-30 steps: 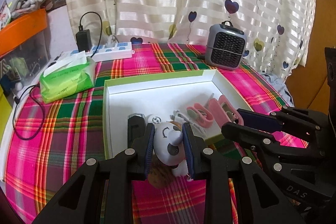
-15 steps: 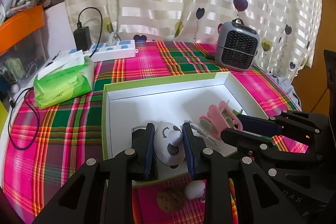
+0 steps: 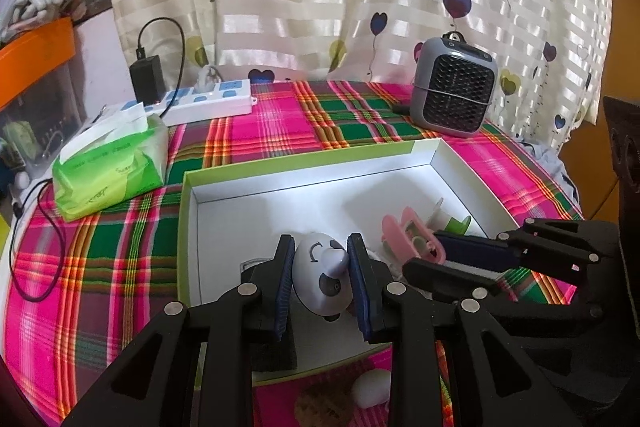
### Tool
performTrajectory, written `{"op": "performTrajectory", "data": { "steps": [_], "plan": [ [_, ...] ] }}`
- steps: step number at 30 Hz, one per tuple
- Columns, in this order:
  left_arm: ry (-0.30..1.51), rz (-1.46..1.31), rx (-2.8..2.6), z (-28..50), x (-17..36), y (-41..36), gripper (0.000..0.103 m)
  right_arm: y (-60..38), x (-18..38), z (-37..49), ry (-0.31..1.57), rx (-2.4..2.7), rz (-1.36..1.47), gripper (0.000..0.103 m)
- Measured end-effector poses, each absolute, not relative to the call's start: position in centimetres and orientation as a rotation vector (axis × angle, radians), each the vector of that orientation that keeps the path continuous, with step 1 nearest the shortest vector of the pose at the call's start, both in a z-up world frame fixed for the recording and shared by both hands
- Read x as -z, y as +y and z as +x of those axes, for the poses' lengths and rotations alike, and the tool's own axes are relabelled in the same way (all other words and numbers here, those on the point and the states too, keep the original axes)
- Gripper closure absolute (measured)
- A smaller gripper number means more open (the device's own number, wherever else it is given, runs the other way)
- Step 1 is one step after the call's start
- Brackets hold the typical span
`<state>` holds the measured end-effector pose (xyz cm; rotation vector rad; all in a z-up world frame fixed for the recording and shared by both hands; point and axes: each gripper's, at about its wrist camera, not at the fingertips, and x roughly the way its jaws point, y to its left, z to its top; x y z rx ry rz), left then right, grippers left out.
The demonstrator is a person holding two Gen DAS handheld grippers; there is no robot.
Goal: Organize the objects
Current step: 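Lower the white item into the box with the left gripper while the right lowers the pink clip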
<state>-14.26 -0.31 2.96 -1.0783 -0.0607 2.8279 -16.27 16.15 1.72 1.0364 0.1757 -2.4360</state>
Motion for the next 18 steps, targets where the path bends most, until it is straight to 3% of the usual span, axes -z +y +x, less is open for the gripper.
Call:
{"op": "performTrajectory", "data": {
  "steps": [18],
  "plan": [
    [-0.050,-1.060,-2.772,-15.01,-2.21,0.13,0.078,15.56,-1.27,-16.11,0.257,2.433,1.029,0.080]
  ]
}}
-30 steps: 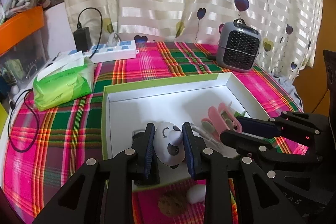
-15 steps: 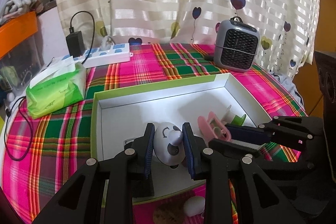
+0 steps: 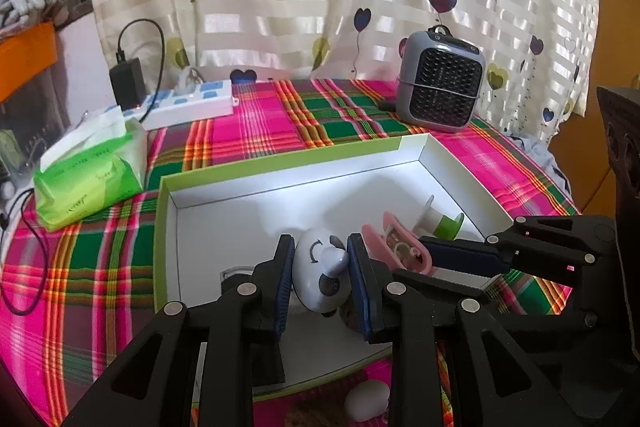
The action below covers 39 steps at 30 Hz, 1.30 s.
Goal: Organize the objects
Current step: 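Lower the white item into the box with the left gripper while the right lowers the pink clip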
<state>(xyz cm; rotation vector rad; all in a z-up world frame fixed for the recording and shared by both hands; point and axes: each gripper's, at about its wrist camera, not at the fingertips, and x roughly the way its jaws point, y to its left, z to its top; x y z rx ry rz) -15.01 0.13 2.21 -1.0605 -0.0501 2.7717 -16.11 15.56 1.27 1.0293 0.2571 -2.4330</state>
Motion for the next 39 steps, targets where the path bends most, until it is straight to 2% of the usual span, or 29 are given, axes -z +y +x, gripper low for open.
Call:
{"op": "performTrajectory", "data": {
  "steps": [11,18,39],
  "plan": [
    [-0.045,-1.078,-2.748,-15.1,-2.0,0.3,0.078,15.6,-1.2,-15.9,0.284,2.439,1.023,0.079],
    [-0.050,-1.069,-2.731,-15.1,-2.1,0.4,0.076,15.6,-1.3,-15.6,0.299,2.452,1.009,0.072],
    [-0.074,-1.055,-2.761,-13.7,-3.0,-0.2,0.074,16.0,-2.8,-13.9,0.300,2.490,0.944,0.071]
  ]
}}
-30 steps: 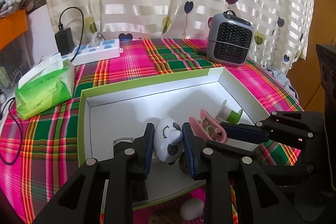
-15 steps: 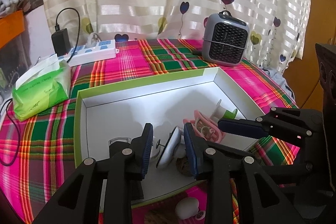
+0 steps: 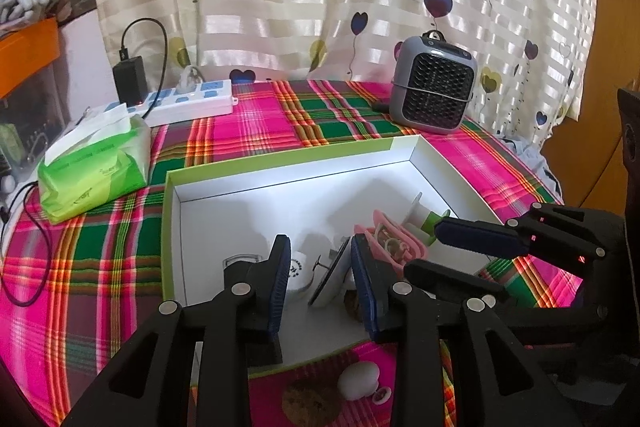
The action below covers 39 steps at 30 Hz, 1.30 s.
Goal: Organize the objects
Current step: 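Lower the white item into the box with the left gripper while the right lowers the pink clip, then open both grippers in the box and withdraw them toward the remaining items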
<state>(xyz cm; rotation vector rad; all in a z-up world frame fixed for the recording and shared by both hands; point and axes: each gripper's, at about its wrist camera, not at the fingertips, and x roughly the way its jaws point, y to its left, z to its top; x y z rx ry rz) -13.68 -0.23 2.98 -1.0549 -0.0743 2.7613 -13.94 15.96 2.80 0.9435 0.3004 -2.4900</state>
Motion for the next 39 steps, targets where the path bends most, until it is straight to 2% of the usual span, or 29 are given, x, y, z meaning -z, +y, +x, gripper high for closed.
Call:
{"op": "performTrajectory", "data": {
  "steps": [39],
  "plan": [
    [-0.049,-1.072,-2.785,-8.7,-3.8,0.0,0.074,16.8,-4.1,-10.1,0.153,2.467,0.865,0.071]
  ]
}}
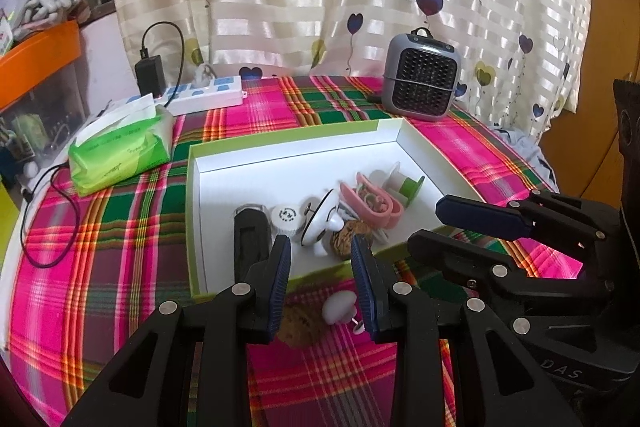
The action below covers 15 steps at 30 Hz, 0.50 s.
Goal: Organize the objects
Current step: 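Open both grippers in the box and withdraw them toward the remaining items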
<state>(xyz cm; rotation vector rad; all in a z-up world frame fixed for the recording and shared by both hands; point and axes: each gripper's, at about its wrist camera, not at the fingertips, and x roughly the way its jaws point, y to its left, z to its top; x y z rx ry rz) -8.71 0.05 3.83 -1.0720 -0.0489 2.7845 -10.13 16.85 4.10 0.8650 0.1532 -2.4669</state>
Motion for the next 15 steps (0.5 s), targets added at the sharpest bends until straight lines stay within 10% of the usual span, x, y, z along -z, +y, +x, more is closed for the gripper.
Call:
{"op": "performTrajectory", "data": {
  "steps": [15],
  "plan": [
    [-0.050,-1.075,-2.805,-7.5,-3.4,-0.8,0.074,15.9,-3.3,-9.4,0.172,2.428,0.870,0.071]
  ]
}}
